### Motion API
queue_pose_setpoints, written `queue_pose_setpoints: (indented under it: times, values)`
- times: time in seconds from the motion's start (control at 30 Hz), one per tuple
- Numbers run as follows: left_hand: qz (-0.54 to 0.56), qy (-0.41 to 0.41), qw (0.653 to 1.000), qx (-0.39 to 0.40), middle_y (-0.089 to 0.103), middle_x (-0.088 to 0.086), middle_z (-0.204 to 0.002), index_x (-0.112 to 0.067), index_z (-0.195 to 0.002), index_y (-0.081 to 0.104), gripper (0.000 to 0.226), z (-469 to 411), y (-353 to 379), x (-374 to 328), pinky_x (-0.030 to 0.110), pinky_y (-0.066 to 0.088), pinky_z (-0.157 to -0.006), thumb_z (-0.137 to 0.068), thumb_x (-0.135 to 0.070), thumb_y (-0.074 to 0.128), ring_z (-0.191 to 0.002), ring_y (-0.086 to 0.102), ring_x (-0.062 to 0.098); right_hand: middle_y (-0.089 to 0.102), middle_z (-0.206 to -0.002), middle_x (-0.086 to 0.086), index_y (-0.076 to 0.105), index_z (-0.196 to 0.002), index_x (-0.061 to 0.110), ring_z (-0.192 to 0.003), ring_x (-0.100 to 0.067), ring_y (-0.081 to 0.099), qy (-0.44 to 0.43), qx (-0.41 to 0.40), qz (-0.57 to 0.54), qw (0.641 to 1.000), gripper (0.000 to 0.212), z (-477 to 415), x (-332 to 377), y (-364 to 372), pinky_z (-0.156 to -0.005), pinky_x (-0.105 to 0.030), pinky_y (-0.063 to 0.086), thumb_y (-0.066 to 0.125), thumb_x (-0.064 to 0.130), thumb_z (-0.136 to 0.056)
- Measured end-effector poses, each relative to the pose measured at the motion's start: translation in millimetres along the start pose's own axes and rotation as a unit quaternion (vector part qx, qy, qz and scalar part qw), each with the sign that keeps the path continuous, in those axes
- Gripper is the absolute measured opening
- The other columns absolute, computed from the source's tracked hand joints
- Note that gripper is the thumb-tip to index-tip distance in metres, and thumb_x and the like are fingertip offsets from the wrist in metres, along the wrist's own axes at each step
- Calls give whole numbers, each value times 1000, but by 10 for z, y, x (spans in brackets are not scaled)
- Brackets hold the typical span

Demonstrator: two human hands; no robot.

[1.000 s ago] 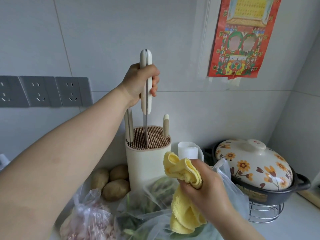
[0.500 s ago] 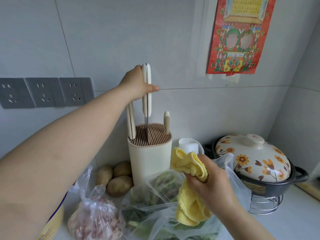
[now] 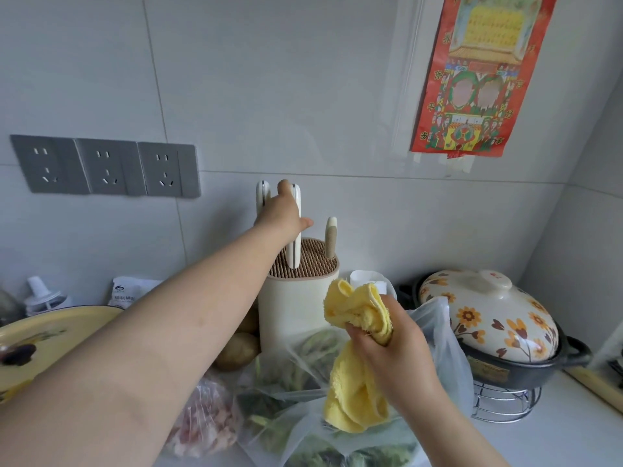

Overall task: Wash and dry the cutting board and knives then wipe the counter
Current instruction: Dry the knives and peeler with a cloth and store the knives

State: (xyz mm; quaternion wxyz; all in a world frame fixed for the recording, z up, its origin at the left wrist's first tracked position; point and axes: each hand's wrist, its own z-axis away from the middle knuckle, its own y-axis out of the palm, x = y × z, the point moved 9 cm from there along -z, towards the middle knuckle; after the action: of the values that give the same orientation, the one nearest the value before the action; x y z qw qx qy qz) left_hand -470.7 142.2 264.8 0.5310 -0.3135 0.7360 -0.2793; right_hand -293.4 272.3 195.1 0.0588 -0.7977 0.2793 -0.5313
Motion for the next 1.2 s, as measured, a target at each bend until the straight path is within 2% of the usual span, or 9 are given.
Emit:
queue_pose_setpoints:
  times: [0.13,0.3,0.4,0.53,0.7,0.77,0.87,0.97,1.2]
  values:
    - [22,7,1000,6,23,8,-152,-13,-148,-2,84,178,-71,19,33,32,-102,-90,-31,56,-133,35,27,61,-67,9,58,-80,24,-66,1,54,0,7,-3,1000,19,119,110,-16,-59,-12,42,63,6,-81]
    - [-3,58,998,15,43,5,-140,-13,-136,39,55,588,-234,-27,29,36,-95,-88,-35,56,-125,44,24,61,-72,27,53,-77,34,-68,8,55,5,-4,20,1000,29,409,317,-204,-59,-10,43,65,7,-80]
    - [62,89,993,36,60,-2,-112,-15,-119,58,35,880,-383,-230,21,35,-83,-88,-31,57,-107,55,17,62,-68,13,57,-79,31,-67,6,55,25,-34,26,999,25,640,449,-440,-58,-11,44,65,7,-80]
    - [211,171,959,80,63,-4,-78,-20,-82,63,6,1370,-339,-644,23,45,-75,-87,-17,59,-80,62,18,62,-66,25,53,-75,36,-62,11,54,88,-96,61,990,34,1136,382,-874,-55,-5,42,64,4,-79]
    - [299,251,895,216,66,-5,-58,-30,-70,61,23,2353,103,-1099,9,46,-62,-84,-12,63,-56,60,0,58,-58,31,52,-71,34,-58,11,53,224,-174,112,952,36,2207,-110,-1585,-52,-12,38,66,2,-78]
    - [328,246,872,267,68,-6,-60,-28,-68,64,16,2774,341,-1223,11,46,-62,-77,-17,72,-54,59,0,58,-52,27,53,-65,29,-52,10,53,253,-215,102,938,37,2641,-199,-1903,-50,-8,39,65,-4,-77]
    - [338,223,851,336,68,-7,-59,-28,-58,68,10,3372,792,-1426,16,47,-61,-65,-30,61,-51,59,1,60,-50,22,54,-58,30,-58,2,56,282,-276,118,911,42,3275,-308,-2405,-55,-10,40,65,-7,-74]
    - [311,224,837,391,67,-9,-57,-25,-59,65,23,4035,1334,-1715,22,49,-66,-80,-18,67,-52,58,3,59,-60,10,53,-70,28,-69,-15,52,319,-318,124,884,37,3948,-441,-2891,-58,-13,38,65,-6,-75]
    - [197,283,798,494,61,-9,-53,-28,-61,58,27,5681,2437,-2479,25,47,-69,-86,-17,59,-62,57,10,57,-74,12,55,-87,25,-71,-7,51,387,-395,165,817,30,5480,-441,-3933,-61,-19,37,65,-1,-78]
